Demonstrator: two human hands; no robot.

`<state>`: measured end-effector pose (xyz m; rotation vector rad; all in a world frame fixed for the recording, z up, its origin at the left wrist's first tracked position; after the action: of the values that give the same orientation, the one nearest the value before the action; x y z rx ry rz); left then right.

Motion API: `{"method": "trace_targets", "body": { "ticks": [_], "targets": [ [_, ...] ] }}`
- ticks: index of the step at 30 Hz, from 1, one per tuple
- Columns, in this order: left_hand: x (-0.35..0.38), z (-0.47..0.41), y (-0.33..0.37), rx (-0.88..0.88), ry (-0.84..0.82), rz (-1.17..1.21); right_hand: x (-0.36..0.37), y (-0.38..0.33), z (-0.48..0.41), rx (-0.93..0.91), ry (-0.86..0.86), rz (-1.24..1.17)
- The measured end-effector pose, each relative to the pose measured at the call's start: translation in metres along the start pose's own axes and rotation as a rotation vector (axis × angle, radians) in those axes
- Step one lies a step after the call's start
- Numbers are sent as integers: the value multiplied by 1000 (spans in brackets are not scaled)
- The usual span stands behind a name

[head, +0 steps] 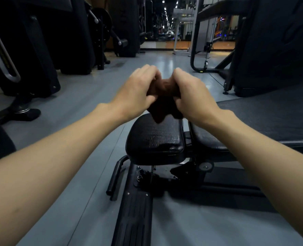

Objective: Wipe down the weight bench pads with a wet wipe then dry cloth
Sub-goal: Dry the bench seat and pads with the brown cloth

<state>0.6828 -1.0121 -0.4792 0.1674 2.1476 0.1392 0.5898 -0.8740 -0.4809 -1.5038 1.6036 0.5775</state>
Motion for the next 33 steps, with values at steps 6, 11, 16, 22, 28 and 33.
{"method": "trace_targets", "body": {
  "ticks": [6,11,16,22,28,33],
  "targets": [
    [23,29,-28,-258,-704,233,23,16,26,213,-751,271],
    [56,60,-61,-524,-713,254,63,12,28,165,-516,245],
    [68,69,-78,-562,-838,288,117,21,24,280,-715,191],
    [66,66,-89,-535,-877,374,143,57,-18,380,-728,195],
    [70,92,-86,-483,-885,481,156,77,-51,525,-698,230],
    [73,103,-87,-501,-804,570,141,25,-2,271,-695,259]
  ]
}}
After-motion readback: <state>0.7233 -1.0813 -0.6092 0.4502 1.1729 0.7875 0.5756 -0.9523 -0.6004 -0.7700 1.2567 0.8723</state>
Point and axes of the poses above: each hand's wrist, its own z-axis away from the middle knuckle, its own x-axis out of the palm, y = z × x, the point moved 2 cm from there along -z, towards the middle knuckle, and after that the axes turned 12 degrees about -y, right-handed, at the moved point
